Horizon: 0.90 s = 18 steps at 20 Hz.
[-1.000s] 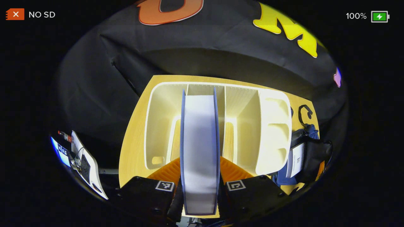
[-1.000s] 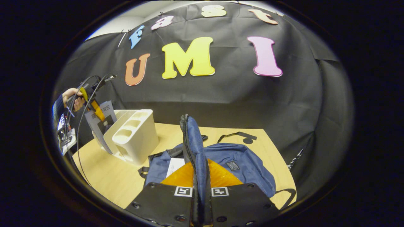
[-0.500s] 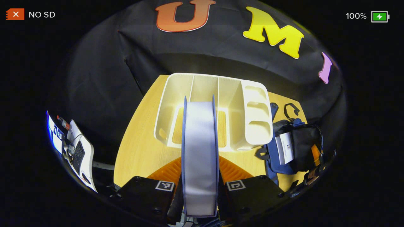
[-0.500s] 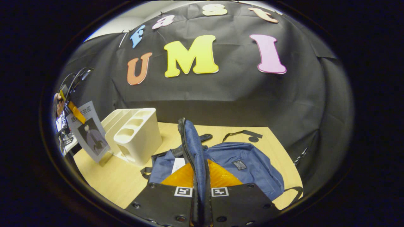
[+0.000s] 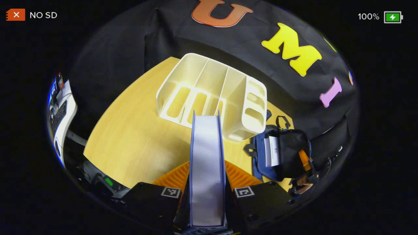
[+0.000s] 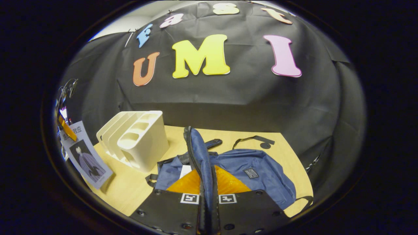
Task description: Open the schoolbag, grab two books from the bookshelf and put them into the schoolbag.
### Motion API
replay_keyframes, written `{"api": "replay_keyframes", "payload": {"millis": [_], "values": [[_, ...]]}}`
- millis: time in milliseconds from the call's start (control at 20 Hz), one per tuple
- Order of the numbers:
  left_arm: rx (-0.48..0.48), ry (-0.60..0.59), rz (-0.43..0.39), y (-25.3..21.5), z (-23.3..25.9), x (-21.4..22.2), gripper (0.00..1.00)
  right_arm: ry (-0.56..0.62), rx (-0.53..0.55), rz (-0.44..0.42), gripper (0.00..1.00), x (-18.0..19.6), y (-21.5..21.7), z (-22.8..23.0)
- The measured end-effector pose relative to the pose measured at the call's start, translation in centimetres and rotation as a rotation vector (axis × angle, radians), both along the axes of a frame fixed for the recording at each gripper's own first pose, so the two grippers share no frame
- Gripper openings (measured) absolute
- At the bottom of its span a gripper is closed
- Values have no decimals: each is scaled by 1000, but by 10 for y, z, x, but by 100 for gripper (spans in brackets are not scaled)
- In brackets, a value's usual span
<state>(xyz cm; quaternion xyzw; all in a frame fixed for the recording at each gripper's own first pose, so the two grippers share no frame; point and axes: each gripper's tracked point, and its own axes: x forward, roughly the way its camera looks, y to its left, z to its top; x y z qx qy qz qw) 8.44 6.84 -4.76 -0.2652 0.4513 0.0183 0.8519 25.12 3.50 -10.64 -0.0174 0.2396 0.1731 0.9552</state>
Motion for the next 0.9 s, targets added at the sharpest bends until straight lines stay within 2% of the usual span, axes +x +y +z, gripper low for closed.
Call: {"api": "replay_keyframes", "payload": {"millis": [50,100,150,300,600,700,750,850,900], "values": [[-19,-16,-18,-6,1,-2,50,10,-1,-7,7,2,-2,1],[-45,-35,-31,-15,2,-3,50,19,-1,-8,7,2,-3,1],[-71,-53,-42,-24,4,-1,46,22,2,-10,7,4,-4,4],[-162,-104,-92,-58,7,4,46,22,-1,-21,7,8,-7,10],[-414,-194,-182,-143,13,37,46,-8,17,-81,7,12,-25,42],[-468,-206,-192,-165,9,53,46,-28,12,-104,7,15,-30,54],[-494,-214,-189,-175,7,62,50,-34,12,-108,7,17,-32,58],[-568,-202,-149,-186,1,80,50,-37,-1,-118,7,18,-35,61],[-599,-190,-130,-192,-4,87,46,-42,0,-120,7,19,-36,63]]}}
